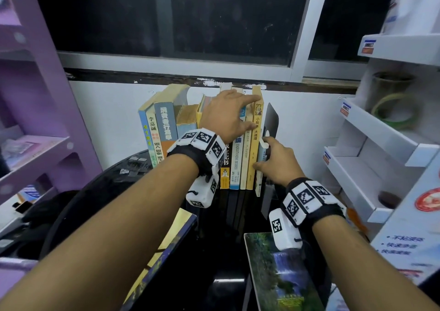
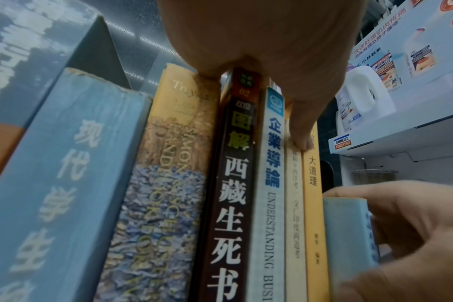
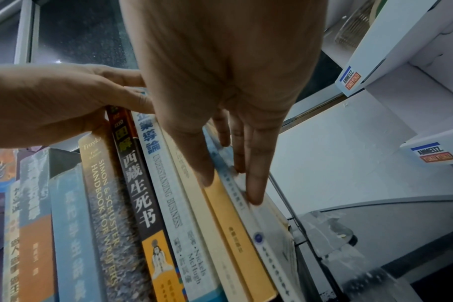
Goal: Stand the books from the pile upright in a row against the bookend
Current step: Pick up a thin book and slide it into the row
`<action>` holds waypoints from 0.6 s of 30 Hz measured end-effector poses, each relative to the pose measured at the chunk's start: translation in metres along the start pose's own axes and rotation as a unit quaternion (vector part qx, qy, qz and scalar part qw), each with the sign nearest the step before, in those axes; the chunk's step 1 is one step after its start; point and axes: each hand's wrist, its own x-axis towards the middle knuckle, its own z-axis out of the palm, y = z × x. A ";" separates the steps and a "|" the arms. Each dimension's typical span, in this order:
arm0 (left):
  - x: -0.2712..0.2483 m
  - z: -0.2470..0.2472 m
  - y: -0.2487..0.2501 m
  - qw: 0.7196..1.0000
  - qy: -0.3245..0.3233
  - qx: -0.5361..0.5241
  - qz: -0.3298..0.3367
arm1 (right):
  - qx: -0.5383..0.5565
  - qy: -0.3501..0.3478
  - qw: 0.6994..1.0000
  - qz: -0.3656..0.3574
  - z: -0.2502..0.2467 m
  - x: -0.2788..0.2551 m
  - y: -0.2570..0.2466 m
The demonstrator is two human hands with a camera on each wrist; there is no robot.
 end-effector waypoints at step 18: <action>0.002 0.003 -0.003 1.000 0.004 -0.005 0.000 | 0.053 -0.043 0.998 -0.015 0.015 0.010 0.020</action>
